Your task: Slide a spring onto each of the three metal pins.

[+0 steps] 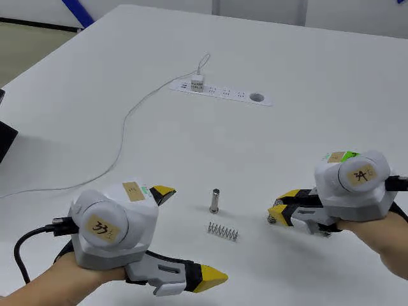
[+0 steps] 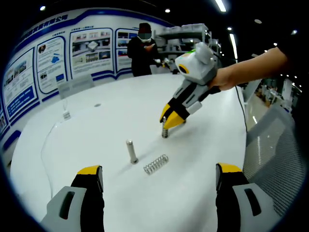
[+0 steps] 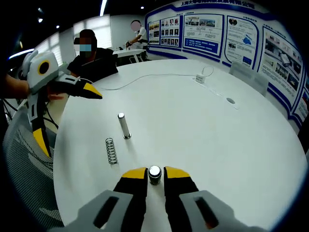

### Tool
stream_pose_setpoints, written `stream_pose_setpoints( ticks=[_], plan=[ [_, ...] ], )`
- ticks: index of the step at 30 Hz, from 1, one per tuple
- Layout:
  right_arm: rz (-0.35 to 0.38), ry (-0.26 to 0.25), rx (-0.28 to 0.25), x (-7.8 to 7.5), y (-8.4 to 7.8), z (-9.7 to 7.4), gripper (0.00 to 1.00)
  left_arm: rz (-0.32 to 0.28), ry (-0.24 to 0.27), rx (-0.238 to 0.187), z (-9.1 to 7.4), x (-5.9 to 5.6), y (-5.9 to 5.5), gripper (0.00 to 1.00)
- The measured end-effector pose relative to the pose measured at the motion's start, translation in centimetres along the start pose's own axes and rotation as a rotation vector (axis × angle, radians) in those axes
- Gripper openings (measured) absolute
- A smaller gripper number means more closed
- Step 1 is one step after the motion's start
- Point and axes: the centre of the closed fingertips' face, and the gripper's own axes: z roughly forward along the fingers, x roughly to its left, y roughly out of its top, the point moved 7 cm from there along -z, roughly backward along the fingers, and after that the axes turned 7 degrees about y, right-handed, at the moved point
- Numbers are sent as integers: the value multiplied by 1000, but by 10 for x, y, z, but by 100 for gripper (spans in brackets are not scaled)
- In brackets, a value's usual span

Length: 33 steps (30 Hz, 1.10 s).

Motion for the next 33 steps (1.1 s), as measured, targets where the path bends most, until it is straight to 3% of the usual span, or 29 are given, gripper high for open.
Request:
stream_pose_setpoints(
  ticks=[33],
  plan=[
    [9, -3, 21, 7, -4, -12, 22, 13, -2, -16, -2, -2, 6, 99]
  ],
)
